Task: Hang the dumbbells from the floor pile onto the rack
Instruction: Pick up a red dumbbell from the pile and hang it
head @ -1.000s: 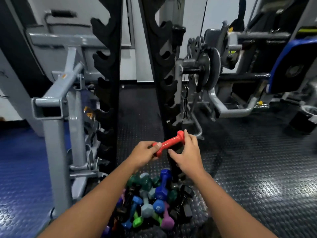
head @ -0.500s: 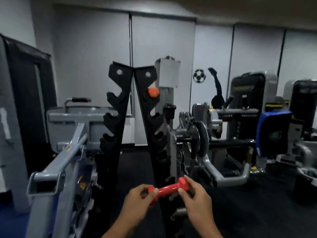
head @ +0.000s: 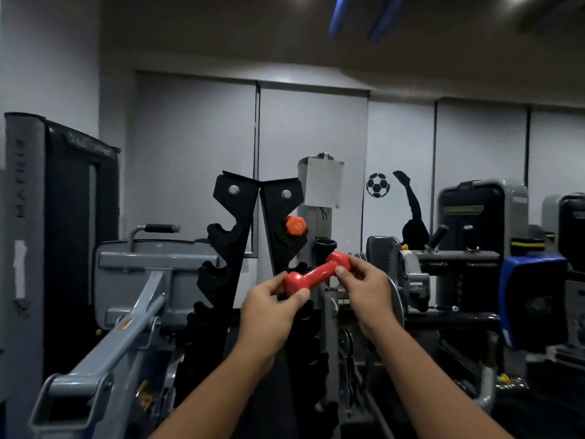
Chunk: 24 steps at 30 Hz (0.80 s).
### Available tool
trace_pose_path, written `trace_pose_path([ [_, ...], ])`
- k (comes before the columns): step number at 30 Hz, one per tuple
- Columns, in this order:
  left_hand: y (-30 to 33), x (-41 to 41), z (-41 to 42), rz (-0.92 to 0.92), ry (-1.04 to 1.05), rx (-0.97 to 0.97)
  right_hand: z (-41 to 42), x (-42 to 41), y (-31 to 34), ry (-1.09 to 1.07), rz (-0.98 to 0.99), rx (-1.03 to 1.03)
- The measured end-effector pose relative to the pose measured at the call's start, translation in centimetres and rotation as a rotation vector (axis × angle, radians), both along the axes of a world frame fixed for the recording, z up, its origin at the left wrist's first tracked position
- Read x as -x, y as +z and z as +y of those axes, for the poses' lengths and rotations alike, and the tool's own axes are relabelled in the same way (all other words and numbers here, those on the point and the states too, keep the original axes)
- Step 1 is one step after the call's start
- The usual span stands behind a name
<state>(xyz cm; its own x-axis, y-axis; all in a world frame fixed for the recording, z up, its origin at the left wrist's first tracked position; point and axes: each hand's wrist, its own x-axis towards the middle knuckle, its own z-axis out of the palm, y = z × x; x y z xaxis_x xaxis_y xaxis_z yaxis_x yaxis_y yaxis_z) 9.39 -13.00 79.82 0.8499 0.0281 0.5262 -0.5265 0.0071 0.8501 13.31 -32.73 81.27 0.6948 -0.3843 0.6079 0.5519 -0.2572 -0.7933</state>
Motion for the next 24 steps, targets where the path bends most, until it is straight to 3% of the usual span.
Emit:
trace_pose_path([
  [13,0.9,-5.5,-2.4,-0.215,0.306,-0.185,-0.5,-9.0,2.4,0.139,0.047,-0.039],
  [24,0.2,-9.0,-3.2,-0.416,0.481,-0.189,1.4,-11.5,3.9,0.381,0.216,-0.056],
])
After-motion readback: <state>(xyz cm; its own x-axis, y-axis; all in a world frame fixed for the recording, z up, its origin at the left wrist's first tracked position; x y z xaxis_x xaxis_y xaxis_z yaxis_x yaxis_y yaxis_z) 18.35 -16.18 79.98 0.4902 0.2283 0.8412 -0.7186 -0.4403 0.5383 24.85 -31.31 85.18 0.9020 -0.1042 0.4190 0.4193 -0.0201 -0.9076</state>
